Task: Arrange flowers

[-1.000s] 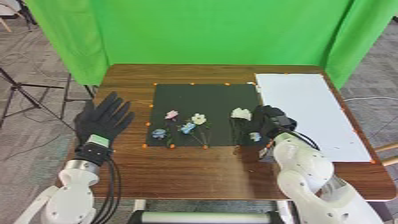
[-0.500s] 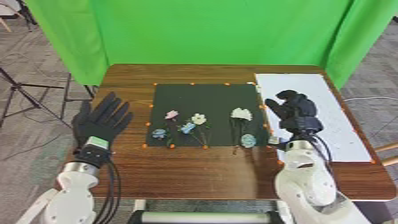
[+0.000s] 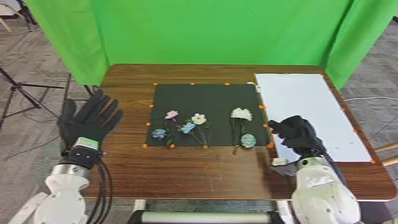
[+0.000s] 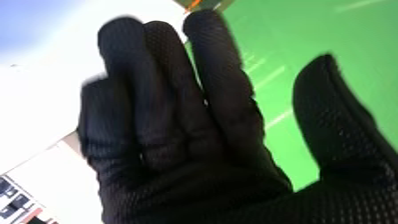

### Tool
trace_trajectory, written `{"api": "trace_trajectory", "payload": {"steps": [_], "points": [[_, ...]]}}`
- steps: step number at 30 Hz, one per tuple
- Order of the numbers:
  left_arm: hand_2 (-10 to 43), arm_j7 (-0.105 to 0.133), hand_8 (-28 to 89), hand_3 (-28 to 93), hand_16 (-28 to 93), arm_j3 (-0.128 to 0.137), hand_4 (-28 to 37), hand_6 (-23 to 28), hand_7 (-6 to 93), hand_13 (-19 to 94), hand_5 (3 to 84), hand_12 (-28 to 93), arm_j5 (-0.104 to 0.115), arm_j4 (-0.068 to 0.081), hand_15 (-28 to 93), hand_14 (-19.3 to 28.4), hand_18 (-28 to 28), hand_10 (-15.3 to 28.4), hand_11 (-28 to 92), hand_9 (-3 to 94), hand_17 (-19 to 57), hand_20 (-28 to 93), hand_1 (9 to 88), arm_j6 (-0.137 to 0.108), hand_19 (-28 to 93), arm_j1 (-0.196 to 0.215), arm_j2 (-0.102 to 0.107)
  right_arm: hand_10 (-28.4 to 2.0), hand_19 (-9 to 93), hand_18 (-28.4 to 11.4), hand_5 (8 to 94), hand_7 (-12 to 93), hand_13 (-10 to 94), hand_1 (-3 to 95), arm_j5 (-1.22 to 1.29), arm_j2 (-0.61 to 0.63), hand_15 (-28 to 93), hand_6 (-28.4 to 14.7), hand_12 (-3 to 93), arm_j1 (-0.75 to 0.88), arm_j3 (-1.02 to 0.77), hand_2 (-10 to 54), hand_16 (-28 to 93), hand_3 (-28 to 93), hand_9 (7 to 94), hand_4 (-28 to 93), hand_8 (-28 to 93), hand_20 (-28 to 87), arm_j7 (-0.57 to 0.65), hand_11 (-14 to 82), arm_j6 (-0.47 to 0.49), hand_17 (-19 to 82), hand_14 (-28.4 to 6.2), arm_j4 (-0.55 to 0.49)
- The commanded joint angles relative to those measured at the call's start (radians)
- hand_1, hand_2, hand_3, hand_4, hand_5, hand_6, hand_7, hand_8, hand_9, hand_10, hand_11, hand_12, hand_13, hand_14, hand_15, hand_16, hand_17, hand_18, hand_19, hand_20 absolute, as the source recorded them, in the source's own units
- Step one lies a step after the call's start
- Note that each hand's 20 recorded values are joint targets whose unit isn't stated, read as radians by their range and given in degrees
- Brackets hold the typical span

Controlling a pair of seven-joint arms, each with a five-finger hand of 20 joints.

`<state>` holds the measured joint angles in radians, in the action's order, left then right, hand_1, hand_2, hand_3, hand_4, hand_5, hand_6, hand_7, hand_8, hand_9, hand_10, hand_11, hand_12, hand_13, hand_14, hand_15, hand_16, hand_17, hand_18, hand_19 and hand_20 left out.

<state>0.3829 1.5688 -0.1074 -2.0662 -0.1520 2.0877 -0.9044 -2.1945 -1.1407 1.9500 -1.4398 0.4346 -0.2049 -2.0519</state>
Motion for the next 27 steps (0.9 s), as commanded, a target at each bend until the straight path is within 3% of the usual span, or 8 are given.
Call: {"api": "trace_trajectory", "payload": {"steps": [1, 6, 9, 18, 23, 27], "points": [[16.9, 0.006, -9, 70, -7, 0.004, -28.3, 7.6, 15.1, 24, 38.8, 12, -0.008, -0.008, 38, 14.8, 14.6, 13.9, 21, 32.1, -6.2, 10, 21.5, 0.002, 37, 0.003, 0.017, -17.6, 93, -20.8, 80.9, 29, 64, 17.5, -0.002, -0.001, 56, -4.1, 20.0, 0.055, -0.040, 14.2, 23, 72, 80.7, -25, -11, 36, -0.074, 22.9, 0.064, 40, -16.3, -0.022], [16.9, 0.000, -9, 70, -7, 0.009, -28.3, 7.6, 15.0, 24, 38.9, 12, -0.013, -0.013, 38, 14.8, 14.6, 13.9, 21, 32.2, -6.2, 10, 21.6, 0.003, 37, 0.018, 0.020, -16.5, 92, -20.8, 85.7, 23, 61, 17.7, -0.002, -0.027, 57, -3.5, 18.2, 0.051, -0.086, 14.0, 25, 71, 81.4, -25, -12, 38, -0.228, 18.6, 0.316, 38, -16.4, -0.034], [16.7, 0.007, -9, 70, -7, 0.000, -28.3, 7.7, 15.0, 24, 38.9, 12, -0.002, -0.009, 38, 14.8, 14.7, 14.1, 21, 32.5, -6.2, 10, 21.9, -0.001, 37, 0.008, 0.024, -15.4, 90, -20.9, 83.4, 18, 59, 17.6, -0.004, -0.033, 57, -3.0, 16.6, 0.032, -0.078, 14.6, 25, 70, 78.1, -26, -12, 40, -0.254, 15.8, 0.385, 36, -16.4, -0.033], [16.7, -0.003, -9, 70, -7, -0.007, -28.3, 7.7, 15.1, 24, 39.2, 12, -0.010, -0.002, 39, 15.0, 14.8, 14.2, 22, 32.7, -6.3, 10, 22.6, 0.005, 38, 0.000, 0.020, -14.8, 89, -21.5, 81.1, 17, 58, 18.2, -0.021, -0.041, 57, -2.6, 15.6, 0.009, -0.036, 14.6, 24, 70, 76.0, -26, -11, 41, -0.263, 14.8, 0.435, 35, -16.2, -0.032], [16.7, -0.007, -9, 70, -8, -0.012, -28.3, 7.7, 15.2, 24, 39.2, 11, -0.011, -0.001, 39, 15.1, 14.8, 14.2, 22, 32.8, -6.3, 10, 22.9, 0.000, 38, -0.002, 0.017, -14.5, 88, -21.7, 77.1, 15, 59, 18.5, -0.038, -0.042, 57, -2.7, 14.8, 0.001, -0.009, 14.3, 24, 71, 73.1, -25, -12, 42, -0.217, 13.8, 0.394, 35, -16.2, -0.030], [16.6, -0.009, -9, 70, -8, -0.014, -28.3, 7.7, 15.3, 24, 39.2, 11, -0.011, 0.002, 39, 15.0, 14.8, 14.2, 22, 32.7, -6.3, 10, 23.0, 0.001, 38, -0.007, 0.015, -17.0, 89, -22.0, 69.7, 14, 59, 18.9, -0.054, -0.034, 57, -4.9, 14.6, -0.006, 0.010, 13.3, 23, 72, 68.5, -24, -11, 42, -0.164, 13.2, 0.343, 36, -16.3, -0.029]]}}
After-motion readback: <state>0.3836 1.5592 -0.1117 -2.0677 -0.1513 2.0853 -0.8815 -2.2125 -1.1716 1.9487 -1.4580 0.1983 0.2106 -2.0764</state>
